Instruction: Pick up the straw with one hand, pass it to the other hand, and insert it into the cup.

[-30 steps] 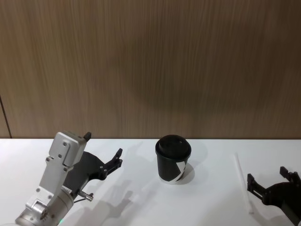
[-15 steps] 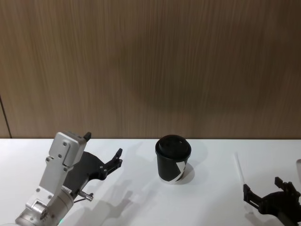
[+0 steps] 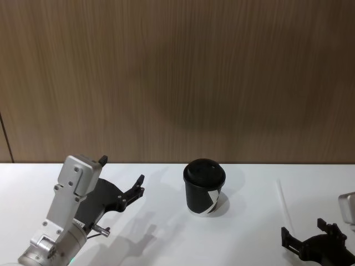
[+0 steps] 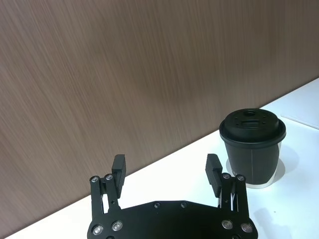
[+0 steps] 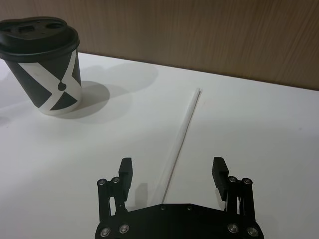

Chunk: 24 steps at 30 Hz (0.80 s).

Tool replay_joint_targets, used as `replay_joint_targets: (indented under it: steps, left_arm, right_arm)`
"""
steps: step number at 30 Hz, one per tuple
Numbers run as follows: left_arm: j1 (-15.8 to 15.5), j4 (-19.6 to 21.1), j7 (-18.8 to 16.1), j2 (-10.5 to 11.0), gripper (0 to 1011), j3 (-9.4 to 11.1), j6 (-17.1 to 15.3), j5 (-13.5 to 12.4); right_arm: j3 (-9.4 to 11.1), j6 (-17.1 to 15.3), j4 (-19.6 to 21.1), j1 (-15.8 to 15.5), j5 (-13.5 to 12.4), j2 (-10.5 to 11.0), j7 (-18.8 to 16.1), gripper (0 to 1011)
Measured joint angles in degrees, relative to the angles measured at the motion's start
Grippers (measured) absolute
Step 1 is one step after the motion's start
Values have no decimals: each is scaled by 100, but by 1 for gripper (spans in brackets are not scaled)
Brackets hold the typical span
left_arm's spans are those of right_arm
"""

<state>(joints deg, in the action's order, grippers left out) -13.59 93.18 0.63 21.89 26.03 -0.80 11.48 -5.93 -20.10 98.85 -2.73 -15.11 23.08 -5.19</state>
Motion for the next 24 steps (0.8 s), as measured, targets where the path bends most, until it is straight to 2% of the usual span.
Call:
replay_joint_targets:
  steps: [24]
  left_arm:
    - [0,0,0,0,1003,0,0,0]
  right_arm:
    - [28,-281,-304,220,-73,-342,-28,1001]
